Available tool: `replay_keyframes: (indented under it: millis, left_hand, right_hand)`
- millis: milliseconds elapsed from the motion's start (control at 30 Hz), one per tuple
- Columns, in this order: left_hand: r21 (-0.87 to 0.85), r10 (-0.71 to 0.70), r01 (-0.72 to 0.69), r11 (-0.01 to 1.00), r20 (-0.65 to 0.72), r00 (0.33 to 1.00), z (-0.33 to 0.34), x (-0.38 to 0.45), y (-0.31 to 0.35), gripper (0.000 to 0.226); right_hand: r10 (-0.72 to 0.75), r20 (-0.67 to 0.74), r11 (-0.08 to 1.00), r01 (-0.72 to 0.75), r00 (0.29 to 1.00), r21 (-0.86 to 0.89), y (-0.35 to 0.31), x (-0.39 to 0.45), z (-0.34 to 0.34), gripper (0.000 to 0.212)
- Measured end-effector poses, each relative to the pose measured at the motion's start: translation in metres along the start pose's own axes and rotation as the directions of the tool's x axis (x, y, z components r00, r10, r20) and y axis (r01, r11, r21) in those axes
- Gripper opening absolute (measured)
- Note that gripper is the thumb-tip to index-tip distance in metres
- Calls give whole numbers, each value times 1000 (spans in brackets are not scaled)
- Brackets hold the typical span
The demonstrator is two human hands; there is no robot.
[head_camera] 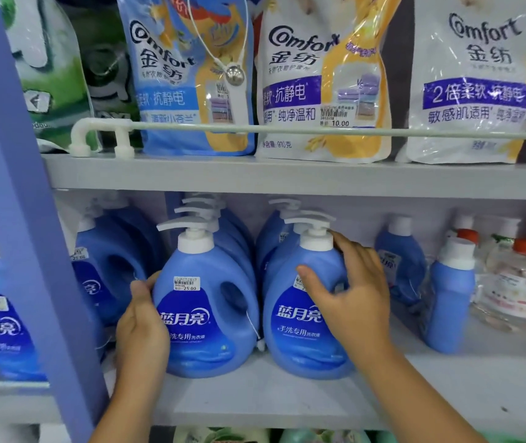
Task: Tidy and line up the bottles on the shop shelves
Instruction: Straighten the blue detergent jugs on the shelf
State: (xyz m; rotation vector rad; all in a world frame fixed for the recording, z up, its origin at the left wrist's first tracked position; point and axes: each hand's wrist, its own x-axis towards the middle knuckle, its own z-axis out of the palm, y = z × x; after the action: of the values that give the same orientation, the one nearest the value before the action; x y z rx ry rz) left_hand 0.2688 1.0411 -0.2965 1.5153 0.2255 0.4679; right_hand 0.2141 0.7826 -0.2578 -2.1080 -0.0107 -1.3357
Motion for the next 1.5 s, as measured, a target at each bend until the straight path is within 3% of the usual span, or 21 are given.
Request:
replay_keyframes:
  millis: [133,200,300,367,500,700,833,967,1067,1133,1200,1267,1367,1500]
  left_hand:
    - [-37,-4,3,999,-30,1000,2,1,-4,60]
    - [-72,15,-17,997,-35,999,1,4,-8,55]
    - [-202,-105,105,974,12,994,4,6,-9,49]
    - [-328,-180,202,923,94,979,6,5,-10,39]
    - [-383,-186,231,895,151,971,6,10,-16,37]
    - [-380,-201,254,889,173,964,4,17,-23,36]
    - [-377,-204,255,890,172,964,4,20,-26,33]
    - [-386,-216,260,885,154,964,4,21,-29,36]
    - [-381,-203,244,892,145,968,3,20,-29,34]
    - [-360,-217,245,900,117,969,3,20,-30,35]
    - [-333,-263,271,903,71,962,3,20,-29,44]
    - [-298,-324,317,900,26,946,3,21,-27,66]
    - [-269,-345,338,902,19,938,3,21,-22,80]
    - [-277,-358,354,893,39,933,2,21,-23,75]
  right_hand:
    - [-10,46,999,8,999,40,8,-8,-2,65]
    - [162,140,959,-189,977,211,20,-10,-14,68]
    - [539,156,751,-556,828,355,33,-3,-29,54]
    - [658,216,583,-670,721,459,34,2,-29,39]
    - [596,515,315,-769,616,556,20,-1,-17,44]
    - [468,594,202,-734,654,649,32,-3,-16,40]
    - [468,631,149,-759,619,634,33,-2,-12,49]
    - [548,612,153,-788,570,596,30,4,-6,48]
    - [568,600,253,-814,563,523,30,5,-2,50]
    - [565,524,400,-767,637,502,32,0,-4,45]
    - [484,401,610,-628,778,483,29,-6,-12,31]
    - [395,404,699,-555,825,450,24,-10,-19,54]
    - [331,447,725,-527,831,443,22,-11,-17,88]
    - [341,467,736,-541,816,407,21,-10,-16,86]
